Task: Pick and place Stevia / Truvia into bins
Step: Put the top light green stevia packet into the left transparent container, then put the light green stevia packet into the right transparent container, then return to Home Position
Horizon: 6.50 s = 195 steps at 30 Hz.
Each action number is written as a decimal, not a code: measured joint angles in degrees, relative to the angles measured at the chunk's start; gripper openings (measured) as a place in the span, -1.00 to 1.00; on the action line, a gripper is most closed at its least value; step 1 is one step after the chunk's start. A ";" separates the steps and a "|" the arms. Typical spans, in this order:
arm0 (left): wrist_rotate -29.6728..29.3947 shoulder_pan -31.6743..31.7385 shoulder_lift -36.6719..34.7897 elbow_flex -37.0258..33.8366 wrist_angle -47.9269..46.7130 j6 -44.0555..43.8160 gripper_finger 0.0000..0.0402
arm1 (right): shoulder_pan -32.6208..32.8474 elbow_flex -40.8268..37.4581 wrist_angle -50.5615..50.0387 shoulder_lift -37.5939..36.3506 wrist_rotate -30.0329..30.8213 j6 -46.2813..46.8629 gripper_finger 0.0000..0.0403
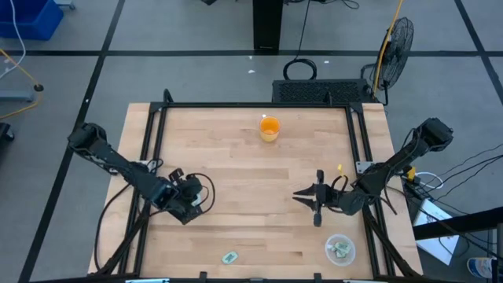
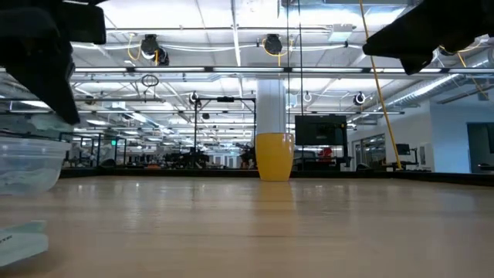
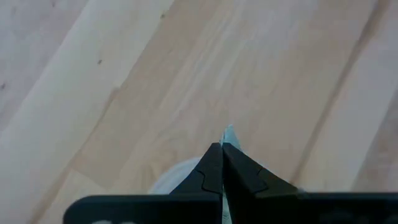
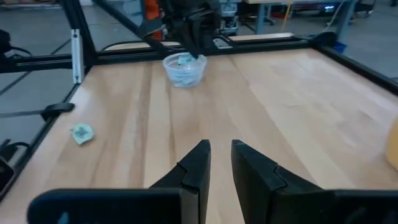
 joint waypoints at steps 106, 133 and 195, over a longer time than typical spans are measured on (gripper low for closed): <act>-19.74 6.64 5.84 7.97 20.59 36.37 -0.48 | -12.95 55.63 4.28 67.49 -49.39 -19.61 -0.30; -18.71 6.61 5.84 7.97 21.01 35.27 -0.48 | -14.38 54.64 -17.75 59.61 -50.22 -14.09 -0.99; -15.10 13.49 5.84 7.98 36.85 49.19 -0.48 | 18.52 31.01 -62.45 19.86 -46.99 67.52 -0.53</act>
